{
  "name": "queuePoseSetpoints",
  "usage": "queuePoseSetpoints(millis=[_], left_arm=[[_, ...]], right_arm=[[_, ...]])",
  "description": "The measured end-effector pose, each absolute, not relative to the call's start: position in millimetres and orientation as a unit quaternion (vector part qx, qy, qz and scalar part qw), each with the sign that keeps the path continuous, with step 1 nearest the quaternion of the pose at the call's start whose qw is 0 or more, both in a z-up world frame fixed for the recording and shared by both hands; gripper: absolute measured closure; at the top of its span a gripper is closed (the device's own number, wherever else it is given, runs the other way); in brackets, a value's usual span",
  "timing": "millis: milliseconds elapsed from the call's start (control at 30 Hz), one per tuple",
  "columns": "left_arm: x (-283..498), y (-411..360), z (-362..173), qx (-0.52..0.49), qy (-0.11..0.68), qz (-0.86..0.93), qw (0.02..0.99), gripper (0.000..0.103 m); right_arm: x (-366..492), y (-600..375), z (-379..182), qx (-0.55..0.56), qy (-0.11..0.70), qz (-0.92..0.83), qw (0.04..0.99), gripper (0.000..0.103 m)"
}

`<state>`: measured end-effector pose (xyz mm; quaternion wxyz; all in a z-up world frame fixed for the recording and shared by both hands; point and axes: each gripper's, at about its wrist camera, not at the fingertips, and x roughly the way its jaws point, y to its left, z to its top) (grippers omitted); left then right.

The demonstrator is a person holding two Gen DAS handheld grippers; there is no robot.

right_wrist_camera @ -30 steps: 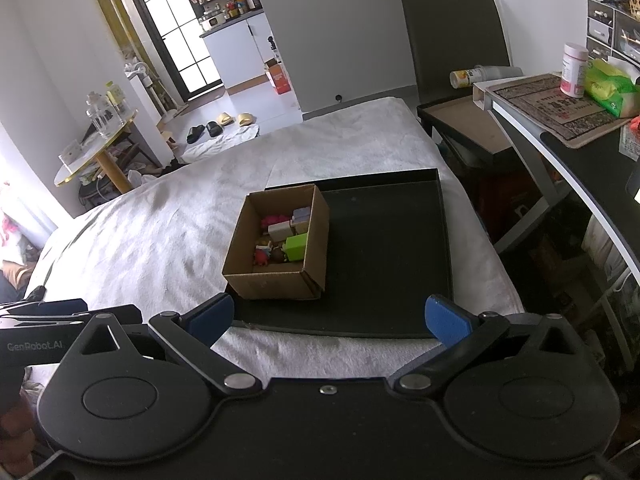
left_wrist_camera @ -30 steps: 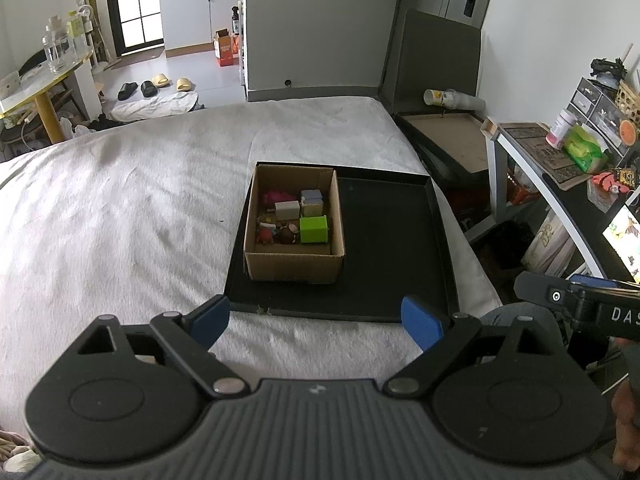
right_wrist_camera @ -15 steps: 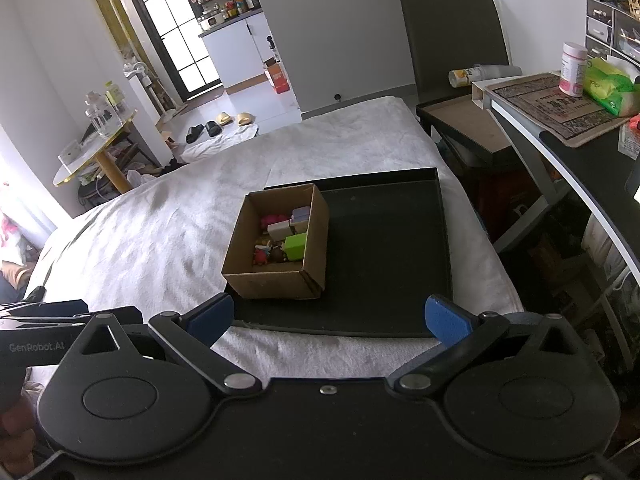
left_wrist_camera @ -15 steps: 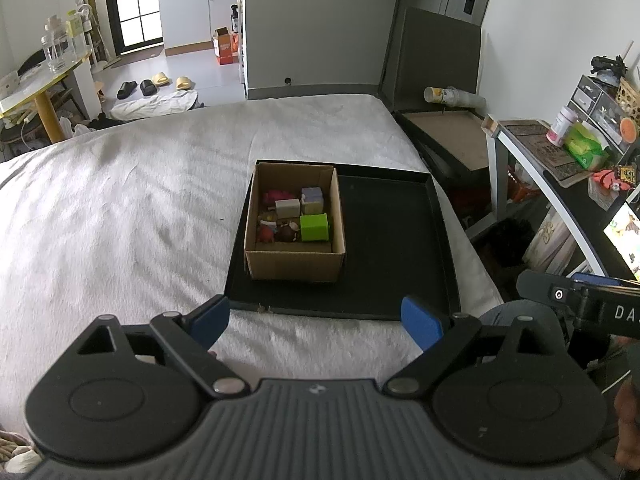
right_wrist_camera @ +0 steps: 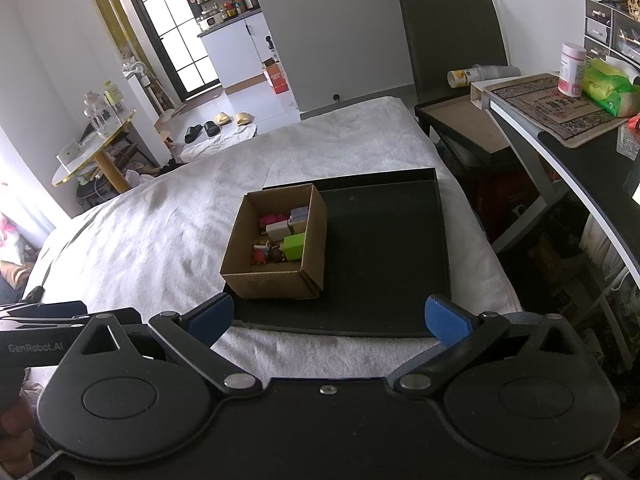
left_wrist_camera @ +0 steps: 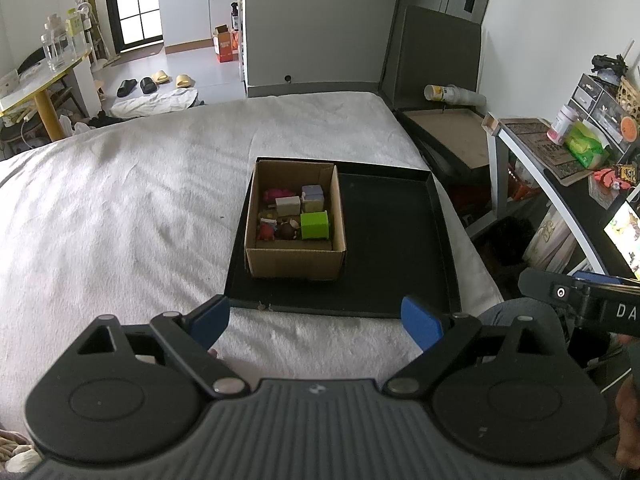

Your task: Organize rigid objects

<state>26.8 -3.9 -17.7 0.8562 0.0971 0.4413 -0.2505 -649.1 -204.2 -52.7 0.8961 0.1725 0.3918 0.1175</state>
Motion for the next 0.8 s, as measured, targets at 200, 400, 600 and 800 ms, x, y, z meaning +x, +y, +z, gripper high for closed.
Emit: queuePoseSetpoints(millis=[200, 400, 600, 800], left_arm=[[27.3, -3.2, -16.6, 0.093, 0.442, -0.251, 0.856, 0.011], [26.3, -3.9, -17.5, 0.094, 0.443, -0.253, 0.855, 0.011], [24.0, -4.4, -15.4, 0.094, 0.433, -0.257, 0.859, 0.011], [25.0, -6.2, -16.1, 0.101, 0.432, -0.262, 0.857, 0.011]], right_arm=[[-648.3, -203.7, -52.1, 0.171, 0.392, 0.117, 0.896, 0.000], [-648.8, -203.7, -51.2, 0.172, 0.392, 0.116, 0.896, 0.000], [-648.1, -204.0, -51.5, 0.172, 0.391, 0.116, 0.897, 0.000], [-647.4, -204.6, -52.7, 0.173, 0.392, 0.115, 0.896, 0.000]])
